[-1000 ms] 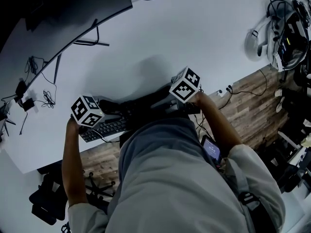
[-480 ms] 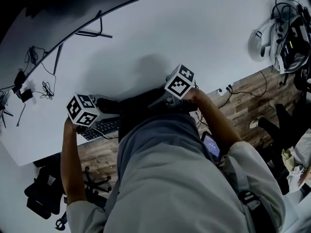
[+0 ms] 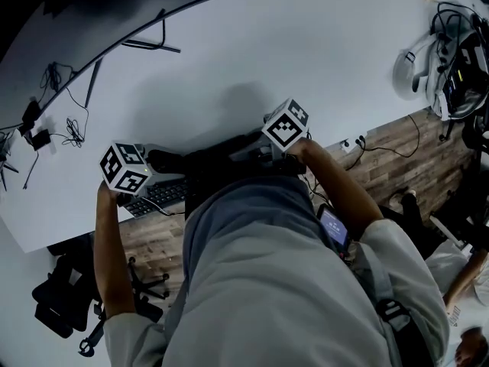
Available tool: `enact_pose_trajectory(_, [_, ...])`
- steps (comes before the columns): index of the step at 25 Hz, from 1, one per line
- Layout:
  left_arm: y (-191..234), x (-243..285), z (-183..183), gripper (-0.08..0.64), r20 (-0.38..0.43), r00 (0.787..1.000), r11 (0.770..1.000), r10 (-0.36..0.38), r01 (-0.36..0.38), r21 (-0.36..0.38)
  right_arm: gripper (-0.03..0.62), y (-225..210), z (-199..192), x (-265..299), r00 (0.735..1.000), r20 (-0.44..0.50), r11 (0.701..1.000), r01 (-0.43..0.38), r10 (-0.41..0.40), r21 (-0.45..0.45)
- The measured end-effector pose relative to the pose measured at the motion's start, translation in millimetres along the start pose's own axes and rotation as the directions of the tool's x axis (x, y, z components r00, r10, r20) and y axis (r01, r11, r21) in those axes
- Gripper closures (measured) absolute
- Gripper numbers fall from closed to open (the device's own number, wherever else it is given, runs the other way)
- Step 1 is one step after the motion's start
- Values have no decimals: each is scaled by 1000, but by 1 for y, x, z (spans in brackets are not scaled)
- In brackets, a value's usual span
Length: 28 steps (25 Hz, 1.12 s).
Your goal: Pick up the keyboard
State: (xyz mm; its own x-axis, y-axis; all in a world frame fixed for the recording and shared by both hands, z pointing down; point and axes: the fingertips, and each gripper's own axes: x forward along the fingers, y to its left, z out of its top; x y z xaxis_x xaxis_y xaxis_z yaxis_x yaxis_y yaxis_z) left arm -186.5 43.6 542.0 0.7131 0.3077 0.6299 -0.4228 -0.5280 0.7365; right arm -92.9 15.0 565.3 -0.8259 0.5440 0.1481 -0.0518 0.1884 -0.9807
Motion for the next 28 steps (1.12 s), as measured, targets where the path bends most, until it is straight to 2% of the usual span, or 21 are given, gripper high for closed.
enact_pose_trajectory(3, [5, -1, -1, 560, 4, 1000, 1000, 26, -26, 5, 499, 0, 7, 0, 998, 61, 1000, -25, 24, 13])
enact_pose_trajectory(7, [10, -9, 2, 560, 27, 998, 998, 61, -62, 14, 508, 11, 25, -3, 980, 172, 993, -109, 98, 54])
enact_pose_trajectory(12, [9, -15, 10, 560, 65, 995, 996, 80, -83, 35, 508, 23, 38, -9, 979, 185, 996, -83, 86, -25])
enact_pose_trajectory(18, [3, -26, 27, 560, 133, 989, 996, 64, -72, 61, 509, 53, 56, -23, 980, 185, 983, -35, 69, -179])
enact_pose_trajectory(20, [-3, -25, 31, 560, 117, 992, 995, 40, -51, 88, 509, 61, 59, -28, 982, 178, 975, -23, 63, -220])
enact_pose_trajectory(23, [-13, -13, 34, 560, 40, 999, 990, -5, -1, 142, 508, 73, 64, -32, 985, 162, 961, -14, 61, -275])
enact_pose_trajectory(28, [-25, 0, 35, 560, -31, 997, 977, -76, 80, 198, 509, 79, 72, -34, 987, 149, 947, -1, 51, -321])
